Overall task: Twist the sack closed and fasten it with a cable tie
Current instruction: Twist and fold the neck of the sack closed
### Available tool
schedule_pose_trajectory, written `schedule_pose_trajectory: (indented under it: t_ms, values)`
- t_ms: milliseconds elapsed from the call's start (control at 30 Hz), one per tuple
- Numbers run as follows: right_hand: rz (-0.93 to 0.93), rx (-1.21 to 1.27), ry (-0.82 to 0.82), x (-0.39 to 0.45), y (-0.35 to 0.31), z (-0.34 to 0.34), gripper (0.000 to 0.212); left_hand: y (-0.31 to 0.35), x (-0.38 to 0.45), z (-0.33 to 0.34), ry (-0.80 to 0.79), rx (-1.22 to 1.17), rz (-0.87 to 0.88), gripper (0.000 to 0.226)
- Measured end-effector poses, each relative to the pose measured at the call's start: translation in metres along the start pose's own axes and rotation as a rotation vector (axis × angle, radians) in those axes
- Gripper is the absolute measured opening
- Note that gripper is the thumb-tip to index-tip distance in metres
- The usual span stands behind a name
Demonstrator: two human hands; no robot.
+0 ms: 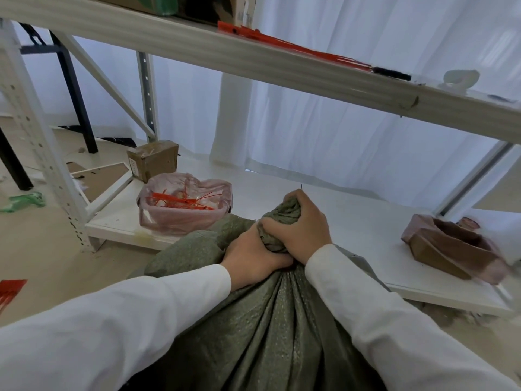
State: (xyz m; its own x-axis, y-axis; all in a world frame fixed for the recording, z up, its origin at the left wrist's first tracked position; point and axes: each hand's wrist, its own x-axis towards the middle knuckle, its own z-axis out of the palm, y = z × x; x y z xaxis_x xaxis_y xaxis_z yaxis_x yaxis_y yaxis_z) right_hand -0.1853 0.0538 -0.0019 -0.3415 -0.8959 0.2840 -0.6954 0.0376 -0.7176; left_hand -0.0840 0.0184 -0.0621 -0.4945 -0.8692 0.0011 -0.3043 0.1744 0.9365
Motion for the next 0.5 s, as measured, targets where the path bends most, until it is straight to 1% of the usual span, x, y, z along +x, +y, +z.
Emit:
schedule_pose_trajectory:
  t_ms: [33, 67, 167, 200, 300, 333, 400, 433, 467, 500]
  values:
    - [0.023, 0.025, 0.066, 0.002, 0.0, 0.006, 0.03, 0.003, -0.003, 0.002, 0.041, 0.024, -0.031, 0.067]
    - [0.053, 0.044, 0.11, 0.003, -0.001, 0.012, 0.026, 0.008, -0.007, 0.003, 0.083, 0.054, -0.058, 0.07]
    - [0.108, 0.07, 0.14, 0.007, -0.004, 0.02, 0.021, 0.017, -0.012, 0.006, 0.14, 0.138, -0.072, 0.058]
    - [0.109, 0.069, 0.118, 0.009, -0.004, 0.02, 0.02, 0.017, -0.012, 0.006, 0.142, 0.154, -0.077, 0.058]
    - [0.111, 0.077, -0.013, 0.016, -0.001, 0.016, 0.025, 0.011, -0.009, 0.004, 0.123, 0.147, -0.132, 0.074]
    - [0.127, 0.118, -0.069, 0.018, -0.001, 0.012, 0.029, 0.008, -0.008, 0.003, 0.117, 0.133, -0.135, 0.078]
    - [0.207, 0.293, -0.149, 0.027, -0.004, -0.001, 0.032, 0.006, -0.007, 0.0, 0.089, 0.118, -0.092, 0.082]
    - [0.256, 0.394, -0.162, 0.031, -0.005, -0.009, 0.033, 0.005, -0.005, -0.001, 0.057, 0.114, -0.054, 0.082]
    - [0.282, 0.451, -0.139, 0.036, -0.006, -0.017, 0.033, 0.004, -0.003, -0.002, 0.019, 0.105, -0.015, 0.08]
    - [0.287, 0.437, -0.09, 0.041, -0.007, -0.025, 0.032, 0.003, -0.001, -0.003, -0.015, 0.097, 0.011, 0.076]
